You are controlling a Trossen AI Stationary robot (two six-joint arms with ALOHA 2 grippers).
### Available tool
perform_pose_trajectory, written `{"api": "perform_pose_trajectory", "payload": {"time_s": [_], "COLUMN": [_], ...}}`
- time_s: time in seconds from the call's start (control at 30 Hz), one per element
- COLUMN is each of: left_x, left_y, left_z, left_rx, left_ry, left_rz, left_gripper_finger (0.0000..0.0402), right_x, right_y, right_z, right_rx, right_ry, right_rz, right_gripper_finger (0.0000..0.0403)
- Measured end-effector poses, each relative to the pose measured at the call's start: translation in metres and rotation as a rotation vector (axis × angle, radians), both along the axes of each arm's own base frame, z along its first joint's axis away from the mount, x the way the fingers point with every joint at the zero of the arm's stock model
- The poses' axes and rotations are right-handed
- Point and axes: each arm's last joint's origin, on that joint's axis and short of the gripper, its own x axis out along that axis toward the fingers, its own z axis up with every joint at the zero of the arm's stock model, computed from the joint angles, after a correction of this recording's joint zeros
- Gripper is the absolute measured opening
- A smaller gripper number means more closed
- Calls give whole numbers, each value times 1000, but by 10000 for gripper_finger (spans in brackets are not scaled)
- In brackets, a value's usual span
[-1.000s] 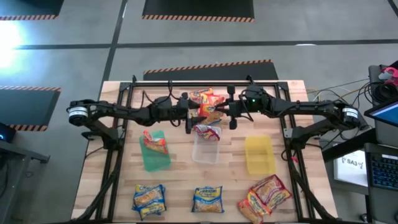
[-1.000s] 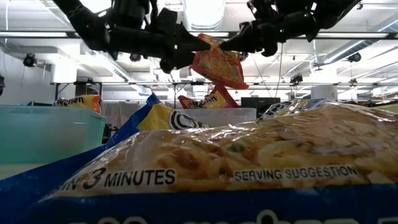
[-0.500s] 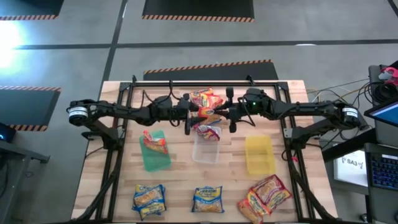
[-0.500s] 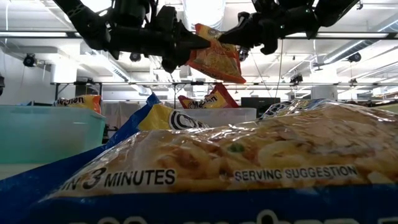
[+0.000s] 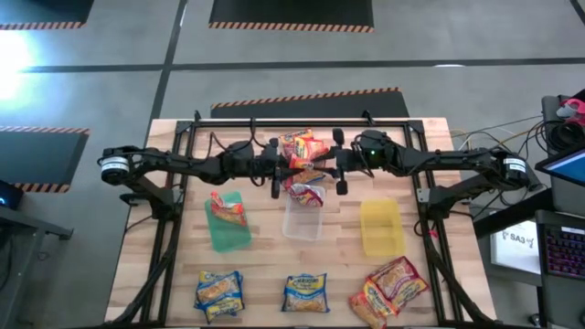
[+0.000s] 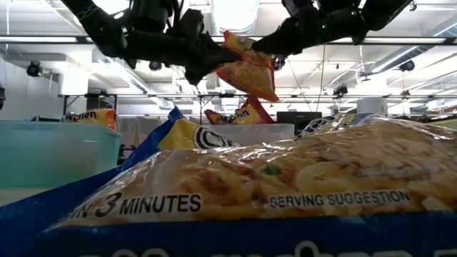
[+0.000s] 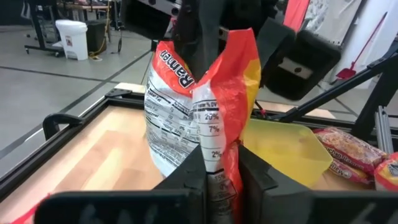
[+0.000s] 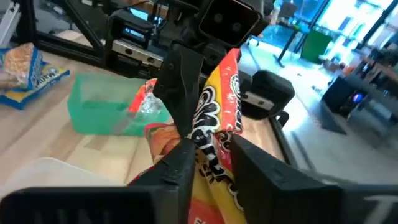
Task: Sort Maruchan noodles
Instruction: Put the orange noodle pack into the green bin
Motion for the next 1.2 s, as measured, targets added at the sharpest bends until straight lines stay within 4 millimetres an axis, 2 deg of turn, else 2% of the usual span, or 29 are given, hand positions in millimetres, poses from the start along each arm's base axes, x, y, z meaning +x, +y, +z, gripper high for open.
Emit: {"api": "perform_pose_trajectory", "payload": {"time_s": [0.17,0.3,0.5,0.7,0.83,1.0,1.2], "left_x": [-1,-2,-7,-22,-43,-86,-136], "left_y": [0,2,4,1,-5,-18,-32], "left_z": [-3,-5,-2,7,10,9,2], "left_rx": [-7,-9,-5,13,19,0,-27], "left_ry": [32,38,24,38,71,48,-43], "left_rz": [2,8,17,17,13,-47,-64], "left_gripper_finger": [32,25,20,19,20,20,21], "right_x": [-9,-25,-53,-70,-74,-80,-85], "right_y": [-1,-1,1,-1,-3,-4,-8], "right_z": [2,4,6,8,7,2,4], "right_rx": [45,52,67,136,184,125,83], "right_ry": [55,142,271,272,244,295,207], "right_rz": [-130,-269,-478,-760,-893,-1021,-1238], "right_gripper_finger": [147,166,170,160,153,147,146]}}
